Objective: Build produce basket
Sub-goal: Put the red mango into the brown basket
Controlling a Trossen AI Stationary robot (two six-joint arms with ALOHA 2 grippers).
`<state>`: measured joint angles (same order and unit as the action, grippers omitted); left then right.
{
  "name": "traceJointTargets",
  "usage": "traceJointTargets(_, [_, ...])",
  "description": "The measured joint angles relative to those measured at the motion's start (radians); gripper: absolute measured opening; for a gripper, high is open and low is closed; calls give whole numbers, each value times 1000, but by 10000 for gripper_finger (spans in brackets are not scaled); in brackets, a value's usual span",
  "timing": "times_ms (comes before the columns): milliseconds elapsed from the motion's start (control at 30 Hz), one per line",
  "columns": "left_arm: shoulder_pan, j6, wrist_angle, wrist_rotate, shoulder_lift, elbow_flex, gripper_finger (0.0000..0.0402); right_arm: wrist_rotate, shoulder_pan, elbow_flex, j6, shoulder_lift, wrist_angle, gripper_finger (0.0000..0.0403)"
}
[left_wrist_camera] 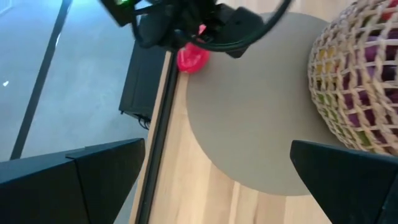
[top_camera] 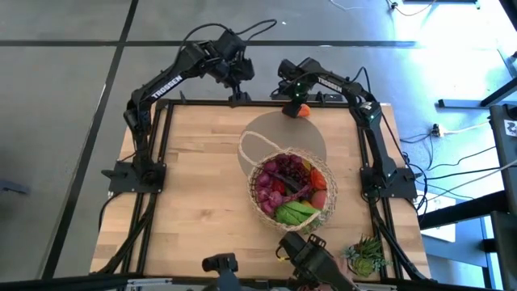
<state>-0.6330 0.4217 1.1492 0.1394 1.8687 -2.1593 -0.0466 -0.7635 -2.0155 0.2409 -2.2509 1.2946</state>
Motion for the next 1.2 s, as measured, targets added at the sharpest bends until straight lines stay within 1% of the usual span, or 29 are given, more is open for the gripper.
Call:
traceJointTargets(67, [14,0,0,0,0,0,392,-9,-2,0,0,0,-1,168])
traceJointTargets(133, [28,0,0,0,0,0,392,-10,-2,0,2,0,-1,193])
traceJointTargets(233, [50,0,0,0,0,0,392,-34,-2,0,27,0,10,241])
traceJointTargets(333, [72,0,0,0,0,0,392,-34,-2,0,31,0,12,300])
traceJointTargets(433, [94,0,0,-1,0,0,392,-14,-6,0,41,0,5,348])
traceJointTargets(500, [106,0,-1,-2,0,0,392,23,-9,0,68,0,-8,366])
traceJointTargets(667, [117,0,-37,-73,0,0,392,110,-10,1,77,0,-6,373])
traceJointTargets(733, [111,4,-50,-88,0,0,392,124,-10,18,80,2,-19,372])
traceJointTargets(967, [89,4,-54,-96,0,0,392,71,-10,110,86,2,-65,372])
traceJointTargets(1067, [87,5,-64,-109,0,0,392,70,-10,146,98,1,-120,372])
traceJointTargets(1200, [87,5,-68,-128,0,0,392,57,-10,177,101,1,-141,372])
